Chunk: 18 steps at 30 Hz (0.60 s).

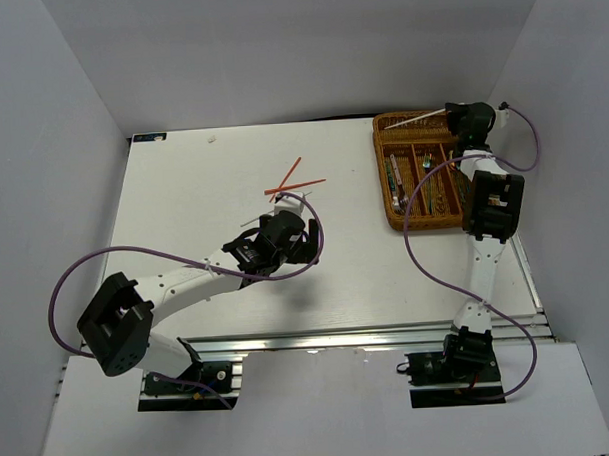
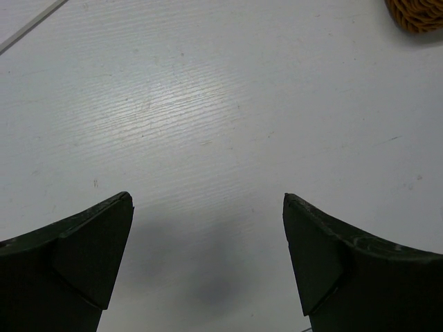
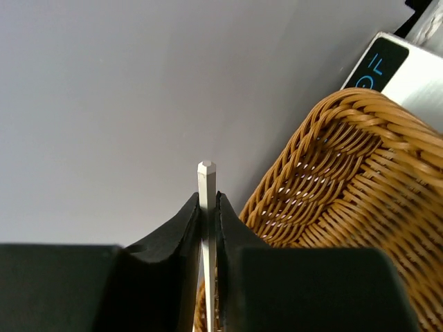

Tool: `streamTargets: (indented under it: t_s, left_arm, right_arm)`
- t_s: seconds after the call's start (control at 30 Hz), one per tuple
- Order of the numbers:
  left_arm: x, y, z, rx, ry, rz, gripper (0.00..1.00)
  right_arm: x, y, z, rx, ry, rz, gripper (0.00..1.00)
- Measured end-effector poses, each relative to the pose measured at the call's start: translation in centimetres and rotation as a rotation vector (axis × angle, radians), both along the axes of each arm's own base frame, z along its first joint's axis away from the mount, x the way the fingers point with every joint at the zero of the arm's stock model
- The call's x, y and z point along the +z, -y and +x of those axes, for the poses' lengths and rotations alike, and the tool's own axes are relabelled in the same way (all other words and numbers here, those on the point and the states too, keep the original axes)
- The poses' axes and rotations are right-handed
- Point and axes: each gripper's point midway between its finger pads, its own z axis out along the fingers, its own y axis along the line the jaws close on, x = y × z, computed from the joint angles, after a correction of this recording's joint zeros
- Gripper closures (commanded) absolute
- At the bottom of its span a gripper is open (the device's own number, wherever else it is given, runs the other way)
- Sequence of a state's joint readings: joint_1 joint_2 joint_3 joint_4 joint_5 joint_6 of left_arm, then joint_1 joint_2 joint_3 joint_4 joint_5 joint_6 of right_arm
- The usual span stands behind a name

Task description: Sort the eating utensils into containers

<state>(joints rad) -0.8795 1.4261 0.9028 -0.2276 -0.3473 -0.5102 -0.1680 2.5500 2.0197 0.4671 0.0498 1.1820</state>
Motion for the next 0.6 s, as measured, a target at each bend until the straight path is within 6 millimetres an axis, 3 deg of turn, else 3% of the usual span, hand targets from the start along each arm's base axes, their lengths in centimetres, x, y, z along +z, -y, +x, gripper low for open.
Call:
streamTargets:
  t_s: [0.1, 0.13, 0.23, 0.33, 0.6]
  left_arm:
    - [-0.1, -0.2, 0.0, 0.007, -0.001, 0.007, 0.02]
    - [-0.1, -0.3, 0.0, 0.009, -0.001, 0.008, 0.02]
    - [0.2, -0.5, 0.0, 0.015, 0.003, 0.009, 0.02]
    - [0.6, -1.0, -0.1, 0.026, 0.01, 0.015, 0.02]
    - [1.5, -2.8, -0.1, 0.082, 0.044, 0.045, 0.02]
  right_arm:
    - [-0.4, 0.0, -0.1, 0.005, -0.01, -0.033, 0.6]
    - [-0.6, 0.0, -0.1, 0.007, -0.015, -0.043, 0.46]
    - [-2.1, -0.1, -0.9, 0.016, -0.056, -0.075, 0.26]
    - [-1.6, -0.1, -1.4, 0.016, -0.072, -0.109, 0.15]
    - [1.7, 1.3, -2.8, -0.039, -0.155, -0.241, 0.11]
